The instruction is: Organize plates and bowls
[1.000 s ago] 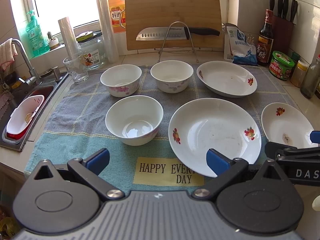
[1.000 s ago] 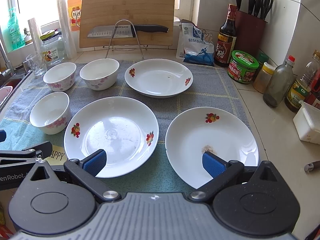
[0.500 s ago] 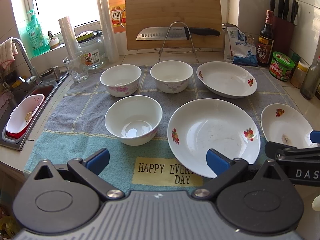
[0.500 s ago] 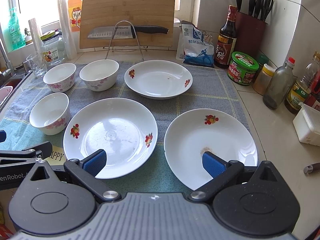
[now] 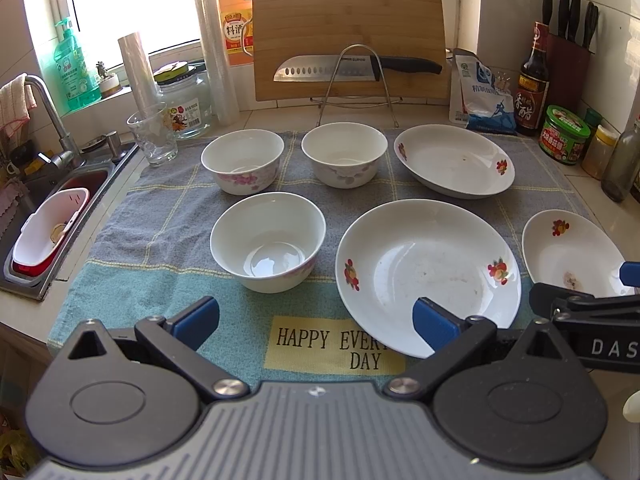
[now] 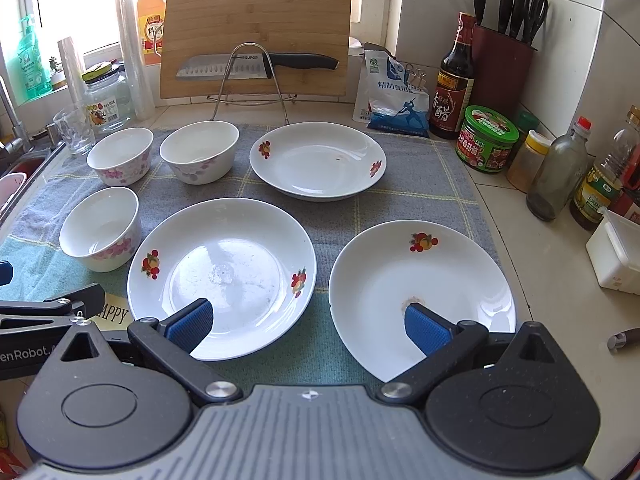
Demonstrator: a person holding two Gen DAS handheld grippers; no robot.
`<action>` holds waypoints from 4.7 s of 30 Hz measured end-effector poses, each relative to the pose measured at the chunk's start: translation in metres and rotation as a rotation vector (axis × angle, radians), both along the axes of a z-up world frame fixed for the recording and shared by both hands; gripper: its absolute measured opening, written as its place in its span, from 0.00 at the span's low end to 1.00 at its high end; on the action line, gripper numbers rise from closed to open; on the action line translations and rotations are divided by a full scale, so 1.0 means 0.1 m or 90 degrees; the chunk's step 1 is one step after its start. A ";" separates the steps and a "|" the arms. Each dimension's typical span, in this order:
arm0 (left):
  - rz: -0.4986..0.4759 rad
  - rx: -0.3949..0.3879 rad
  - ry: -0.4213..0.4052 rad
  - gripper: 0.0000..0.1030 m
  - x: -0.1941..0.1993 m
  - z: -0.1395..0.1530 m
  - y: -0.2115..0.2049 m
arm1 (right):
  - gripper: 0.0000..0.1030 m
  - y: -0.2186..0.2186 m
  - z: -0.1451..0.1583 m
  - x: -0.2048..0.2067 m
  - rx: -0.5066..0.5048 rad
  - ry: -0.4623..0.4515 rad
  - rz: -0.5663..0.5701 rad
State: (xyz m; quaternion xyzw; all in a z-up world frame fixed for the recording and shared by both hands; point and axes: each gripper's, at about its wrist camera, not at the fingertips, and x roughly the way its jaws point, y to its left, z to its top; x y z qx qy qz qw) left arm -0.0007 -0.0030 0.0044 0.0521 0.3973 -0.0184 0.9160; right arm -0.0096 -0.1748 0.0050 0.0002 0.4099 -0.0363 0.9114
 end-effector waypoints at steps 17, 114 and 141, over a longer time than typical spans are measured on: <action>0.000 -0.004 0.005 0.99 0.03 0.01 0.00 | 1.00 -0.01 0.00 0.01 -0.005 -0.003 -0.001; -0.718 0.022 0.227 0.85 1.57 -0.60 -2.44 | 1.00 -1.33 -1.06 -0.35 -0.001 -0.095 0.083; -0.802 0.070 0.299 0.76 1.76 -0.70 -2.66 | 1.00 -1.36 -0.97 -0.26 0.002 -0.067 0.110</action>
